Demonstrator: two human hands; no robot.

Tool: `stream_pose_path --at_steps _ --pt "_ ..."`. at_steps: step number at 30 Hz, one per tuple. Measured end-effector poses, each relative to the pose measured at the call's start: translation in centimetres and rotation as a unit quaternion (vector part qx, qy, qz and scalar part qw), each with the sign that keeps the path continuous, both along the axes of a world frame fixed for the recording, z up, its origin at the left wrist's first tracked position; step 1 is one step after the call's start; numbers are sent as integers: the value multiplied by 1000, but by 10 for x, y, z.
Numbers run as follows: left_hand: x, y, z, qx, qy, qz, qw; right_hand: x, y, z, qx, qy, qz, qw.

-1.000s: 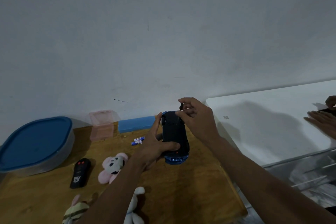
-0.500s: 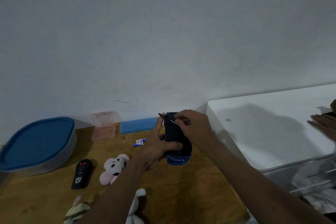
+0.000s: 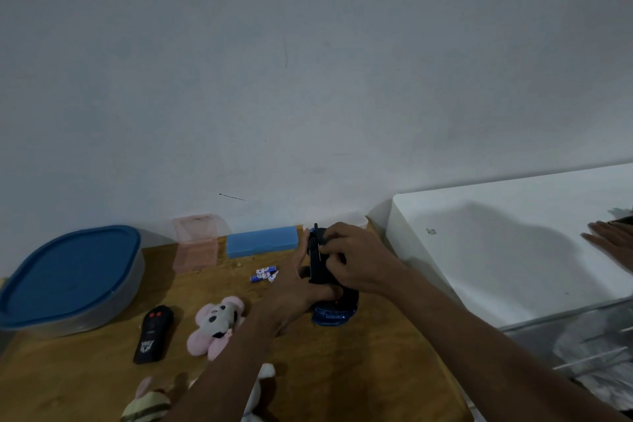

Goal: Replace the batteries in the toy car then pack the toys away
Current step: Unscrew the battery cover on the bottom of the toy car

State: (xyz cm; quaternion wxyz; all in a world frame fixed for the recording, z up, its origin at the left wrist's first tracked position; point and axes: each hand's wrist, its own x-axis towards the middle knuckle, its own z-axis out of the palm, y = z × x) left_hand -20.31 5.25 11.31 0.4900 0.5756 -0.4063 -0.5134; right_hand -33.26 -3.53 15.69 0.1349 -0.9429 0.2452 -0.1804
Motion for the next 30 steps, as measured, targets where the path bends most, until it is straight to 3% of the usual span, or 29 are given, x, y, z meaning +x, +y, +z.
stream_pose_path --at_steps 3,9,13,20,24,28,30 --pt "-4 4 -2 0 -18 -5 1000 2 0 0 56 -11 -20 998" --pt "-15 9 -10 6 -38 5 999 14 -2 -3 150 -40 -167 974" --pt "-21 9 -17 -5 -44 12 999 23 -12 -7 292 -107 -269 911" --pt "-25 12 -20 2 -28 9 1000 29 -26 -9 411 -109 -342 838" --pt "-18 12 -19 19 18 39 999 27 -25 0 409 -124 -308 850" --pt "-7 8 -21 28 54 45 997 18 -25 11 380 -229 -290 848" --pt "-2 7 -21 40 72 44 996 9 -25 13 348 -254 -264 863"
